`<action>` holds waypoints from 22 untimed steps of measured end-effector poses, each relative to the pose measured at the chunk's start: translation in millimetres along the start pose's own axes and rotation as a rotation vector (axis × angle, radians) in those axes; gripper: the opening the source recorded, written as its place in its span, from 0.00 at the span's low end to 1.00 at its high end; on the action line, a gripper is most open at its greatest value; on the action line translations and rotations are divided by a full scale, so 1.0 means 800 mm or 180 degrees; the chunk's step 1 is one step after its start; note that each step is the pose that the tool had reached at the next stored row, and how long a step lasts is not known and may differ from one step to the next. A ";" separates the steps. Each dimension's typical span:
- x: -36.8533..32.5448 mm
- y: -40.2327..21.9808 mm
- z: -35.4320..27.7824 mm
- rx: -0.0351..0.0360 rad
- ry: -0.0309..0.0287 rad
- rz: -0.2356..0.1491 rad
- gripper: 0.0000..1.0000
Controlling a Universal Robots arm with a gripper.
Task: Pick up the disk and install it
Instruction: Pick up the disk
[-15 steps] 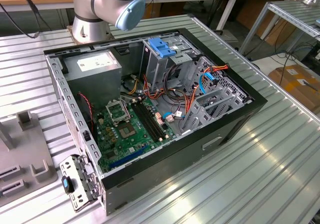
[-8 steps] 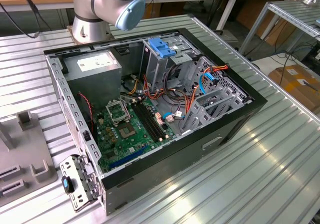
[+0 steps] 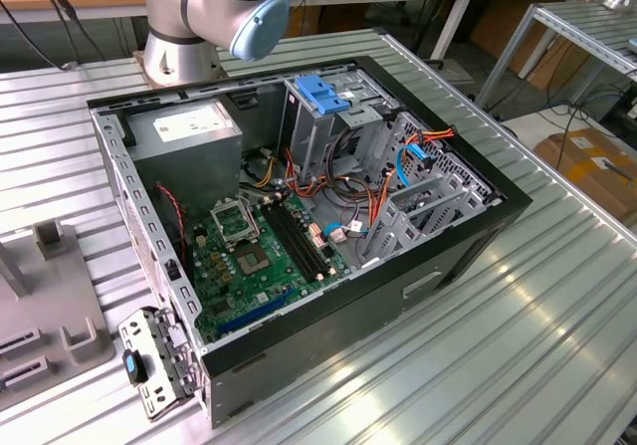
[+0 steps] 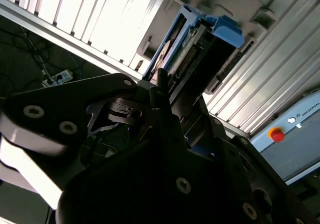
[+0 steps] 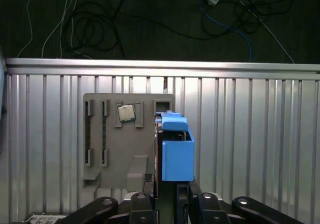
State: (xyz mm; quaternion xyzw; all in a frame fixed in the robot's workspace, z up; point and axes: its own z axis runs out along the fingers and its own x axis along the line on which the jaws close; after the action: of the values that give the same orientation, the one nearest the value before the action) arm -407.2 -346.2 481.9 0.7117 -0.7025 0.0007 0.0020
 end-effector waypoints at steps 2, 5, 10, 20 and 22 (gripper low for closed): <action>0.0000 0.0000 -0.0010 0.0000 0.0000 0.0000 0.35; 0.0000 0.0000 -0.0015 0.0000 0.0000 0.0000 0.35; 0.0001 -0.0051 -0.0016 0.0000 0.0000 0.0000 0.35; 0.0002 -0.0201 -0.0016 0.0000 0.0000 0.0000 0.35; 0.0003 -0.0205 -0.0016 0.0000 0.0000 0.0000 0.35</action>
State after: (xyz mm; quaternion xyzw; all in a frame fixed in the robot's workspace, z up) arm -390.8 -346.2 483.1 0.7117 -0.7025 0.0007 0.0020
